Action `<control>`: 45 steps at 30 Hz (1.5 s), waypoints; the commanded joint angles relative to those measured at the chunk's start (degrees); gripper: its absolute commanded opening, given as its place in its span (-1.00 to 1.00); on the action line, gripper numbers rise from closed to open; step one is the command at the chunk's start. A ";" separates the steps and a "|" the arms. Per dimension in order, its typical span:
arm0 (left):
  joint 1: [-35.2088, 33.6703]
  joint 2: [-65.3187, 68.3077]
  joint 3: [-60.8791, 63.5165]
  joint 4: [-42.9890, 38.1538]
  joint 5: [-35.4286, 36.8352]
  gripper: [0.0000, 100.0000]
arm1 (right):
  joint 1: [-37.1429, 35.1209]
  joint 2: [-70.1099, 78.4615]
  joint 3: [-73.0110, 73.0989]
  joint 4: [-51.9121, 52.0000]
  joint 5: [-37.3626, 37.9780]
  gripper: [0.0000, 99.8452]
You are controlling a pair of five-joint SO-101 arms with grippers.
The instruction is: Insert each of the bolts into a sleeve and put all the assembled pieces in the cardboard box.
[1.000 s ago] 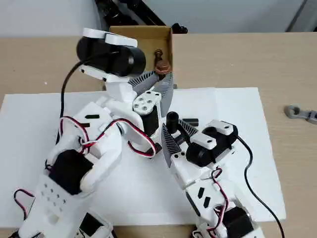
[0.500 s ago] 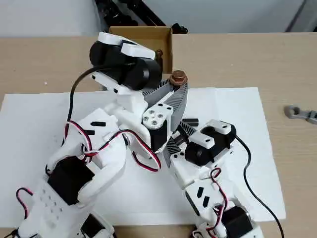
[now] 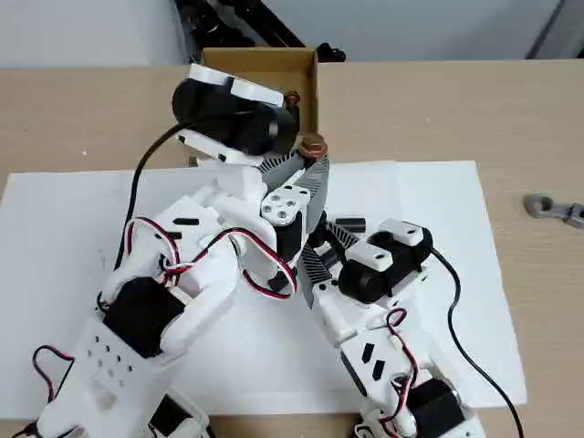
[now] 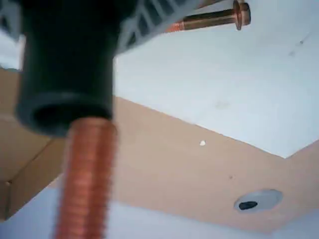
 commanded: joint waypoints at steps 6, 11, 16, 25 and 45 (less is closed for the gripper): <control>-0.09 0.00 0.22 -3.96 -0.09 -0.99 | 0.40 -0.04 -0.97 -1.63 -0.62 -0.99; -0.18 -0.35 0.31 -3.52 2.02 -0.99 | 0.40 -0.04 -0.97 -1.63 -0.62 -0.99; -0.35 -0.35 1.19 -2.20 3.08 -0.99 | 0.40 -0.04 -0.97 -1.71 -0.62 -0.99; -0.44 -0.44 5.32 -2.73 2.73 -0.99 | 0.40 -0.04 -0.97 -1.89 -0.62 -0.99; 0.00 -0.09 -5.49 13.45 3.25 -0.66 | 0.40 0.04 -1.93 -1.80 -0.62 -0.99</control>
